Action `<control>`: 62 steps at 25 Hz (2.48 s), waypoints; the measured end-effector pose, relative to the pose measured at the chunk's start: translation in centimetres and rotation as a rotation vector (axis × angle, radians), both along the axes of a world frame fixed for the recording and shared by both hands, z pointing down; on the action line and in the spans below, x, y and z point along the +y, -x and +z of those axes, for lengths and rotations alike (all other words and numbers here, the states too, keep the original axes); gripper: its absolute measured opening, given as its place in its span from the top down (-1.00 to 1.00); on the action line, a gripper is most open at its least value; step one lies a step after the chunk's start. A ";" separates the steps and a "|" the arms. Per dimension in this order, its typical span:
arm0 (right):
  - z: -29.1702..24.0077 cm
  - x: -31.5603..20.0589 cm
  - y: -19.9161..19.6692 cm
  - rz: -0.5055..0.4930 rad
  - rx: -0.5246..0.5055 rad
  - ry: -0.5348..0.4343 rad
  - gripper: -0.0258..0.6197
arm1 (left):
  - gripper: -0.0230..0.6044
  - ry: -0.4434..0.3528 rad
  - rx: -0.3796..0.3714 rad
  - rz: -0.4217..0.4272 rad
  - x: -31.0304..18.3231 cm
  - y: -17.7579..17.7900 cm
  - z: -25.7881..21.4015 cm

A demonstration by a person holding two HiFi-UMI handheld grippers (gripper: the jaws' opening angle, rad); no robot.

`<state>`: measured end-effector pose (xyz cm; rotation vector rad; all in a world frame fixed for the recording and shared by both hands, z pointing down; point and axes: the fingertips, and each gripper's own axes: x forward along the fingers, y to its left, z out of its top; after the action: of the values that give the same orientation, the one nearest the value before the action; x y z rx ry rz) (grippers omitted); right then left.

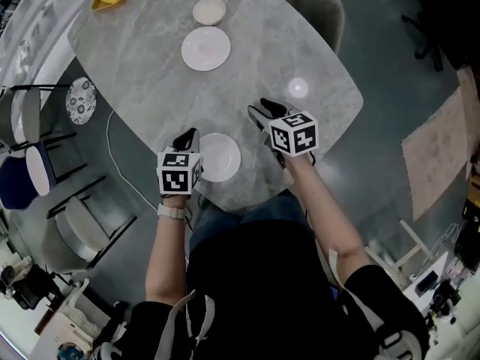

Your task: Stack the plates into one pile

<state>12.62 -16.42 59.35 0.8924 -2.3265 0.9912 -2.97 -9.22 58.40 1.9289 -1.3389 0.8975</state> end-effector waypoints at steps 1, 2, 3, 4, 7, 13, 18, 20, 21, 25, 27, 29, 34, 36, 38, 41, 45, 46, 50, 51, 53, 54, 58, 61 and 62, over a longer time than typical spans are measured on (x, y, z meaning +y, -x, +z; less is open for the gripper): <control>0.0 -0.5 0.0 0.013 0.001 0.003 0.36 | 0.90 -0.002 0.007 0.018 -0.7 0.0 0.1; 0.0 -1.0 0.1 0.025 0.004 0.006 0.36 | 0.90 -0.003 0.015 0.036 -1.5 0.1 0.3; 0.1 -1.5 0.2 0.035 0.007 0.009 0.36 | 0.90 -0.005 0.022 0.052 -2.3 0.1 0.5; 0.1 -2.0 0.4 0.042 0.009 0.011 0.36 | 0.90 -0.006 0.027 0.064 -3.1 0.2 0.8; 0.4 -3.6 1.3 0.057 0.026 0.003 0.36 | 0.90 -0.008 0.041 0.087 -5.4 0.7 1.5; 1.0 -7.0 3.4 0.097 0.040 -0.015 0.36 | 0.90 -0.019 0.061 0.136 -9.9 1.3 3.1; 1.2 -10.6 5.5 0.117 0.029 -0.022 0.36 | 0.90 -0.018 0.055 0.152 -13.6 2.7 4.8; 1.5 -11.9 6.0 0.122 0.028 -0.022 0.36 | 0.90 -0.019 0.059 0.148 -15.0 3.2 5.3; 1.6 -12.5 6.1 0.127 0.025 -0.020 0.36 | 0.90 -0.021 0.060 0.148 -15.6 3.4 5.5; 2.3 -14.4 6.4 0.160 0.009 -0.010 0.34 | 0.90 -0.038 0.071 0.136 -18.0 4.1 5.7; 2.6 -15.2 6.6 0.173 0.000 -0.006 0.33 | 0.90 -0.043 0.095 0.129 -19.1 4.1 5.7; 2.9 -15.9 6.7 0.182 -0.008 -0.001 0.32 | 0.90 -0.045 0.112 0.131 -20.0 3.9 5.9; 3.7 -17.1 7.2 0.199 -0.009 0.011 0.28 | 0.90 -0.038 0.121 0.145 -21.3 3.8 6.6; 3.9 -17.4 7.4 0.206 -0.014 0.019 0.27 | 0.90 -0.044 0.131 0.146 -21.6 3.8 6.7; 4.0 -17.8 7.8 0.207 -0.016 0.022 0.25 | 0.90 -0.047 0.142 0.145 -21.8 4.1 6.8; 4.2 -18.1 8.4 0.210 -0.025 0.029 0.24 | 0.90 -0.034 0.143 0.153 -21.9 4.3 7.3; 4.6 -17.7 9.4 0.185 -0.025 0.043 0.24 | 0.90 -0.033 0.146 0.160 -22.0 4.2 7.7; 4.7 -17.6 9.6 0.174 -0.023 0.045 0.24 | 0.90 -0.034 0.156 0.156 -22.0 4.2 7.7; 4.7 -17.1 10.0 0.163 -0.016 0.041 0.50 | 0.90 -0.034 0.176 0.148 -22.2 4.3 7.6; 4.7 -17.0 10.0 0.165 -0.014 0.039 0.55 | 0.90 -0.034 0.174 0.146 -22.1 4.4 7.6; 4.6 -16.8 9.8 0.165 -0.011 0.037 0.61 | 0.90 -0.034 0.172 0.140 -22.1 4.4 7.6; 4.5 -16.7 9.7 0.163 -0.013 0.036 0.62 | 0.90 -0.033 0.171 0.138 -22.0 4.3 7.6; 3.5 -16.1 9.5 0.176 -0.036 0.030 0.67 | 0.90 -0.025 0.165 0.150 -21.3 3.9 7.3; 3.1 -15.6 9.4 0.191 -0.053 0.029 0.71 | 0.90 -0.027 0.162 0.157 -20.6 3.7 7.1; 3.0 -15.5 9.4 0.196 -0.061 0.029 0.73 | 0.90 -0.029 0.162 0.156 -20.4 3.7 7.0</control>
<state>3.26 -31.89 62.30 1.1097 -2.3011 1.1429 -6.64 -29.60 65.43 2.1033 -1.1258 0.7795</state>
